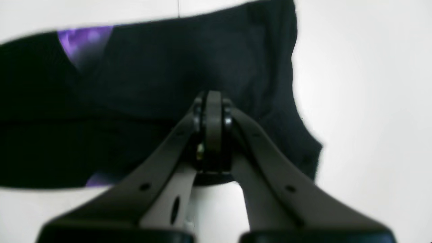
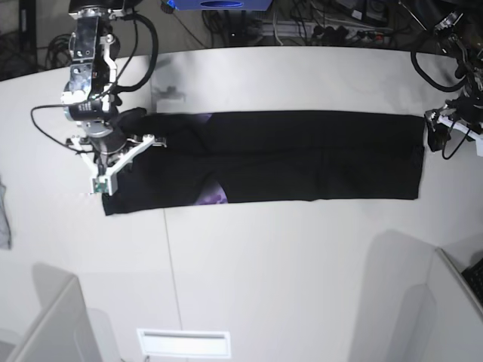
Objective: Fold the T-shirt properly
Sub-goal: 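Grasp the strip's end with the left gripper, right gripper holding other end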
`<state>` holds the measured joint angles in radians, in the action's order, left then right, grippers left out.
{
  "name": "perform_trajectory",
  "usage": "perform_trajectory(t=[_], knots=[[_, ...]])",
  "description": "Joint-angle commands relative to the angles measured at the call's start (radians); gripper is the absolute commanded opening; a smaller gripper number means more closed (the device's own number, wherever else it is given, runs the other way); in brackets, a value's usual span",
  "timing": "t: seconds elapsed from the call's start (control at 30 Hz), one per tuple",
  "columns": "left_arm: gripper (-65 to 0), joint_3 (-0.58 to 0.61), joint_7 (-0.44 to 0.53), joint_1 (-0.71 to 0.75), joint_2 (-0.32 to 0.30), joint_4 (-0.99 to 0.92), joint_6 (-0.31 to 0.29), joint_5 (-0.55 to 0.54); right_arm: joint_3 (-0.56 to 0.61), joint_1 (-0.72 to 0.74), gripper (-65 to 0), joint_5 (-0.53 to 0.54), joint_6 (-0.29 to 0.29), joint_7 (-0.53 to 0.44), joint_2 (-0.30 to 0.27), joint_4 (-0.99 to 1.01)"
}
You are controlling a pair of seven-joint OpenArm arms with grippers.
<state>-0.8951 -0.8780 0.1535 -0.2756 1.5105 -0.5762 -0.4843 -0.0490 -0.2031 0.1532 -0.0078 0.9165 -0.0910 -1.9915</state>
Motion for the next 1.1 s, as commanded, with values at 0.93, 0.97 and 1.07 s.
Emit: perform_trajectory(t=[0.93,0.97,1.07], knots=[[-52.5,0.245,0.029,-0.148,-0.017,-0.324,-0.005,-0.011,0.073,-0.066,-65.0,0.006,0.002,-0.090,0.004,-0.018],[-58.6,0.245,0.030,-0.148,-0.017,-0.324,-0.005,-0.011,0.071,-0.068,-65.0,0.006,0.002,-0.092,0.004,-0.018],[-65.0,0.242,0.030,-0.151,-0.018,-0.324,-0.003,-0.011,0.071,-0.075,-65.0,0.006,0.002,-0.092,0.004,-0.018]])
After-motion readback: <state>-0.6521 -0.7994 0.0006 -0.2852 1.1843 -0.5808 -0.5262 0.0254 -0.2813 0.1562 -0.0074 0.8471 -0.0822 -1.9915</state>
